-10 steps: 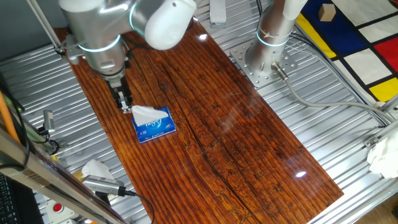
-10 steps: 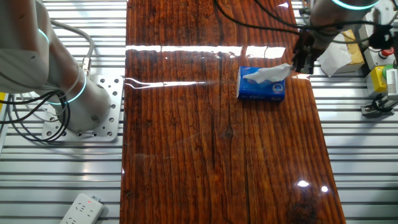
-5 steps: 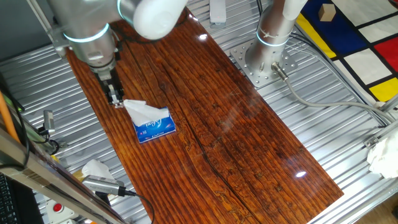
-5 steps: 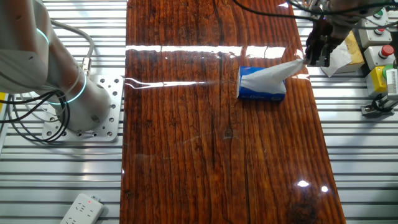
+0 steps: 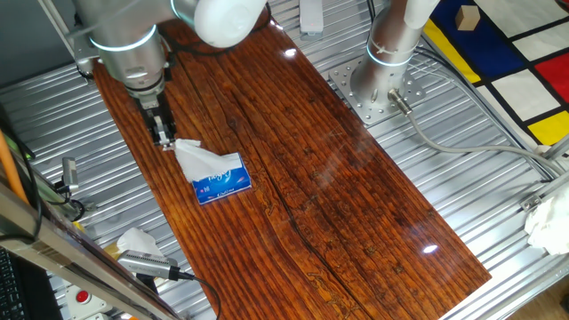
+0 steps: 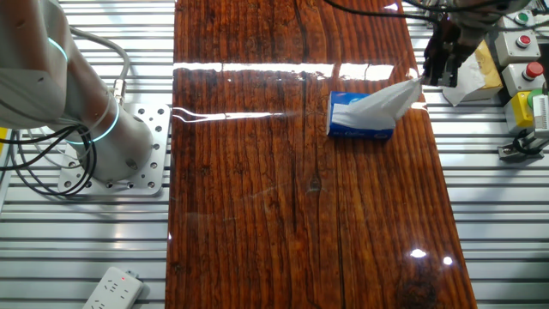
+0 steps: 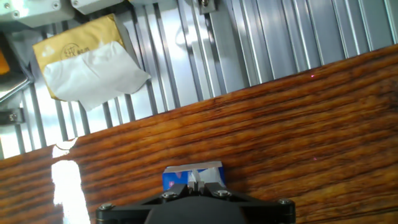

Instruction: Pull out a napkin

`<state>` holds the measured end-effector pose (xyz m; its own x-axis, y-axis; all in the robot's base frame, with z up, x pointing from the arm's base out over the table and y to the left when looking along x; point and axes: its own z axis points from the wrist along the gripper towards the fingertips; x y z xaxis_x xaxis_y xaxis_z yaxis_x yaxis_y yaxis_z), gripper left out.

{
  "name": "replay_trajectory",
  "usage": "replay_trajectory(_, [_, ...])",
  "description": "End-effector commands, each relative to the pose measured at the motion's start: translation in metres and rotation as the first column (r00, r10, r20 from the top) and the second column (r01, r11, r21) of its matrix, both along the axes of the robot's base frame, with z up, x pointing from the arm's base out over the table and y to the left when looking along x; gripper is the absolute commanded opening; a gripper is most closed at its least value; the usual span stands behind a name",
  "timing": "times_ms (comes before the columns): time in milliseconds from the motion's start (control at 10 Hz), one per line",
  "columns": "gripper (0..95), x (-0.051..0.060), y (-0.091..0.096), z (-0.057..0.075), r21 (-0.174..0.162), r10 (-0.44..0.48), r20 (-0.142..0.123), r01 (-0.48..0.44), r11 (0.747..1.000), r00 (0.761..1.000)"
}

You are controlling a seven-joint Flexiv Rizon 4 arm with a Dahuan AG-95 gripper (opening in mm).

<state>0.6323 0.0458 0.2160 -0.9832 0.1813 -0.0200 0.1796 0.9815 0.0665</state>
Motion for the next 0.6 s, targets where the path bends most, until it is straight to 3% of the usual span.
replay_trajectory(100, [0.0, 0.000, -0.001, 0.007, -0.009, -0.004, 0.001, 0.004, 1.000, 1.000])
replay_trajectory(600, [0.0, 0.015, 0.016, 0.021, 0.007, -0.059, 0.009, 0.059, 0.998, 0.998])
